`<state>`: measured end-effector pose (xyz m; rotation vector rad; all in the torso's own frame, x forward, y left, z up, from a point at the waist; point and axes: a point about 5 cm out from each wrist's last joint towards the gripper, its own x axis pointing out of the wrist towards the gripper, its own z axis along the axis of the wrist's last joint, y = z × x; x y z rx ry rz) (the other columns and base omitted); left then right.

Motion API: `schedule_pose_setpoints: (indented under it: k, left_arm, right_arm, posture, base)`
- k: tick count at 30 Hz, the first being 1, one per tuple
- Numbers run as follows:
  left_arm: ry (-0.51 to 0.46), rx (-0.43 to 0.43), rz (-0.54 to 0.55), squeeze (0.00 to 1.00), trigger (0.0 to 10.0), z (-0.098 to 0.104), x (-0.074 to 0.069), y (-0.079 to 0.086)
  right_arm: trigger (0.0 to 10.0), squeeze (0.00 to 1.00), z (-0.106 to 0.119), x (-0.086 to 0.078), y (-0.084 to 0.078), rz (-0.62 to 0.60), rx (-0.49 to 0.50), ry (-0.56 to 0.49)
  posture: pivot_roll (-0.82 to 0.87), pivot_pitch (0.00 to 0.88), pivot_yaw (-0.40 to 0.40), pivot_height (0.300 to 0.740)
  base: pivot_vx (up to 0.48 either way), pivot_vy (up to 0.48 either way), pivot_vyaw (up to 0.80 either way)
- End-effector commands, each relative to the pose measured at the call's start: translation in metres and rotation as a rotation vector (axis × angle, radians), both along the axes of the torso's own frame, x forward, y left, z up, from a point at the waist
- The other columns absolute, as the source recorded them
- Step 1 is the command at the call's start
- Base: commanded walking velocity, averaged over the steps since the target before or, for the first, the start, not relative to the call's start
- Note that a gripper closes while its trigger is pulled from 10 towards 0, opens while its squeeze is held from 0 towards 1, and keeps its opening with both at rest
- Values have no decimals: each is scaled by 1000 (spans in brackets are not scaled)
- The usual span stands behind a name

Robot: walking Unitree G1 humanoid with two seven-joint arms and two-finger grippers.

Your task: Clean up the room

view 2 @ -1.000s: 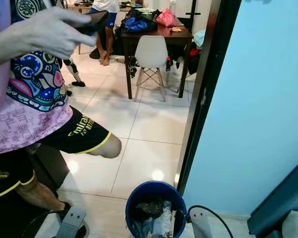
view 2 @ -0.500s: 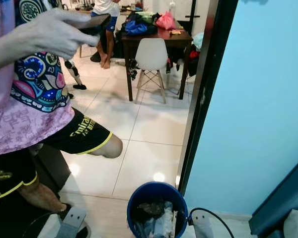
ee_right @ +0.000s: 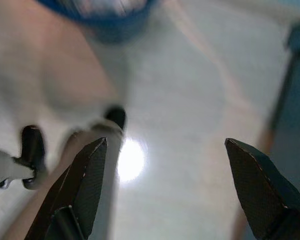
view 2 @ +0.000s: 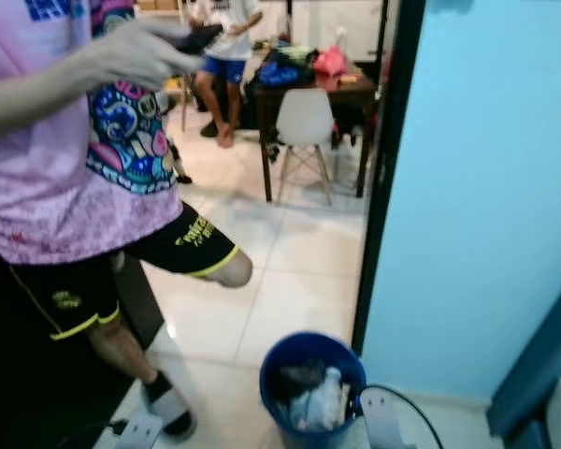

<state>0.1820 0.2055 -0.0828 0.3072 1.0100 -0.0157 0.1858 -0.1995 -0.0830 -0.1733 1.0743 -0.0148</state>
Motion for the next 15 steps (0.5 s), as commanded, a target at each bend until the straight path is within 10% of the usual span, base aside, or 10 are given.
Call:
schedule_pose_setpoints:
  k: [1,15]
  left_arm:
    - [21,1,6,0,10000,-3,-8,2]
    - [4,-41,1,0,10000,-4,-8,-2]
  right_arm:
    - [10000,0,-1,-1,5,17,4,12]
    - [10000,0,-4,-7,5,14,-26,29]
  posture:
    - [-61,18,-22,719]
    - [-67,41,-24,719]
  base:
    - [-360,0,0]
    - [-152,0,-715]
